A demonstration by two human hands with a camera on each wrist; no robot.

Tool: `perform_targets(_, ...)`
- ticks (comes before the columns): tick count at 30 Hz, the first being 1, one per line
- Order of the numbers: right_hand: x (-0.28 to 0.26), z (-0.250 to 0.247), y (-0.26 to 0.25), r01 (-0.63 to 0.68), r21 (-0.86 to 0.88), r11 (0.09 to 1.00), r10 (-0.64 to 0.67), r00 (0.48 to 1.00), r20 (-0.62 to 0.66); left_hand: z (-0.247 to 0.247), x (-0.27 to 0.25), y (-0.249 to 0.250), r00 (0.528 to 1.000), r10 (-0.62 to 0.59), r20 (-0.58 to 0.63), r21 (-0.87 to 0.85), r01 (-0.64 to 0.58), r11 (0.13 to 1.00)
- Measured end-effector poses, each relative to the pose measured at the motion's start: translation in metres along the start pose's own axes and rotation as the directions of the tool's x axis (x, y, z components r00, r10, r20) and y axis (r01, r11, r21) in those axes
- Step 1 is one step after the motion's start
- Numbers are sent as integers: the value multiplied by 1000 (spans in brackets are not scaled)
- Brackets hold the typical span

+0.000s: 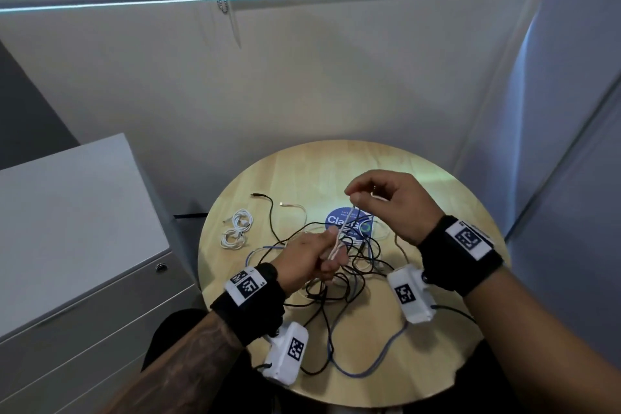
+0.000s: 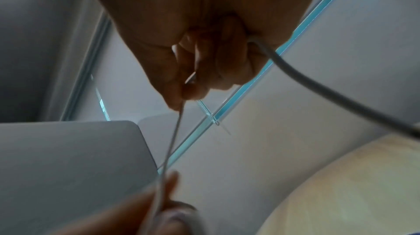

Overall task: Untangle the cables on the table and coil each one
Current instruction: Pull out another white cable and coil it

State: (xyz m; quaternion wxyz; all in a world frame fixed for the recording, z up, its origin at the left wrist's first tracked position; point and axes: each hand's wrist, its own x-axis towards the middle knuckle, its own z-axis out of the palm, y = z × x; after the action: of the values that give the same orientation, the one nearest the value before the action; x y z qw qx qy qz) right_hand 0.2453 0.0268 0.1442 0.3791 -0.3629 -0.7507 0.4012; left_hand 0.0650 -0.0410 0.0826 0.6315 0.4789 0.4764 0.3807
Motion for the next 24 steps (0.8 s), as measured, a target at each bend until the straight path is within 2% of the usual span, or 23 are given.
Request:
perform_targets(2, 3, 1, 12, -2, -4, 1000, 2, 995, -102, 2, -4, 8, 993, -49, 111, -238, 74, 968)
perform_targets(4, 2, 7, 27, -43, -6, 999, 42, 990, -132, 0, -8, 18, 986, 24, 166, -432, 50, 901)
perform_targets(7, -10, 32, 47, -123, -47, 991, 122, 992, -16, -9, -8, 31, 986, 146, 80, -651, -59, 757)
perform_targets(10, -24, 61, 49, -96, -115, 989, 109, 988, 110, -15, 1, 30, 987, 142, -77, -735, -152, 661)
perform_targets(12, -29, 69, 44, -50, -190, 981, 89, 974, 206, -17, 8, 23, 967, 127, -221, -680, -246, 691)
perform_targets(14, -31, 70, 40, -12, -291, 957, 102, 949, 299, -24, 15, 15, 916, 141, -376, -549, -343, 762)
perform_targets(16, -32, 64, 37, -1, -344, 939, 118, 940, 320, -34, 19, 8, 875, 156, -459, -439, -376, 816)
perform_targets(18, -33, 57, 30, -19, -339, 940, 128, 945, 302, -38, 18, 2, 880, 184, -438, -341, -352, 872)
perform_targets(21, -28, 45, 16, -47, -293, 955, 137, 945, 296, -29, 14, -1, 899, 277, -338, -38, -307, 951)
perform_targets(24, -20, 32, 3, -60, -266, 962, 118, 971, 207, -22, 12, 2, 910, 344, -232, 229, -293, 928)
